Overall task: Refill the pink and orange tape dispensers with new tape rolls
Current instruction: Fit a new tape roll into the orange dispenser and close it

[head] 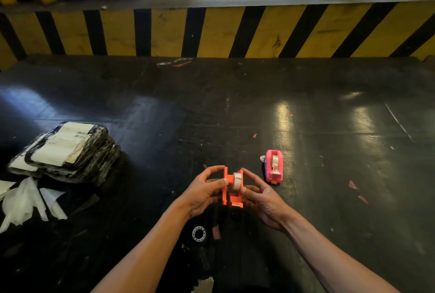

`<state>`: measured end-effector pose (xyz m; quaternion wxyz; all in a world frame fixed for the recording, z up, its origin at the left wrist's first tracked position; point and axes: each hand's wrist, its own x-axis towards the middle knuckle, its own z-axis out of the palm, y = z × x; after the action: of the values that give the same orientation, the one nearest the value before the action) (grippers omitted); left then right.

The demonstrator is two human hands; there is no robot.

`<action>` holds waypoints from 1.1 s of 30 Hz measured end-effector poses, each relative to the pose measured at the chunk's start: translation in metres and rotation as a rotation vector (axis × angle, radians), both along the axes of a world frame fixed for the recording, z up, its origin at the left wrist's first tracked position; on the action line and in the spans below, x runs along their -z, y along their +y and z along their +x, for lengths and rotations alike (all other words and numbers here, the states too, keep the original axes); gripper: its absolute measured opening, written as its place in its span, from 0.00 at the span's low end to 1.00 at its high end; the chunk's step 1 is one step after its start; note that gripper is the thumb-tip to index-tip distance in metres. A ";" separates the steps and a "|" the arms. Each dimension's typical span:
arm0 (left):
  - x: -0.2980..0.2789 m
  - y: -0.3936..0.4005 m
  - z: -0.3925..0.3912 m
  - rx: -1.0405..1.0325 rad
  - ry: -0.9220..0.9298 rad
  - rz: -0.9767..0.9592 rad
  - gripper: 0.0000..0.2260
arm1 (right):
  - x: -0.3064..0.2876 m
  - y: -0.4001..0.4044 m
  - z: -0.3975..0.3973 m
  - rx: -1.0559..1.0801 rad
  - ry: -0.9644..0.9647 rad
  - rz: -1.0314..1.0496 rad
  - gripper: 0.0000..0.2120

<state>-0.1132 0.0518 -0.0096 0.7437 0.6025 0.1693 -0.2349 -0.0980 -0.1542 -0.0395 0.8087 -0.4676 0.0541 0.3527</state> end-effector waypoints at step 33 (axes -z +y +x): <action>0.000 0.000 -0.003 -0.023 0.226 0.028 0.21 | 0.004 -0.005 0.000 -0.131 -0.051 -0.091 0.26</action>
<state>-0.1158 0.0520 -0.0094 0.7142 0.5804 0.2622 -0.2903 -0.0977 -0.1594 -0.0433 0.7629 -0.5152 0.0188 0.3902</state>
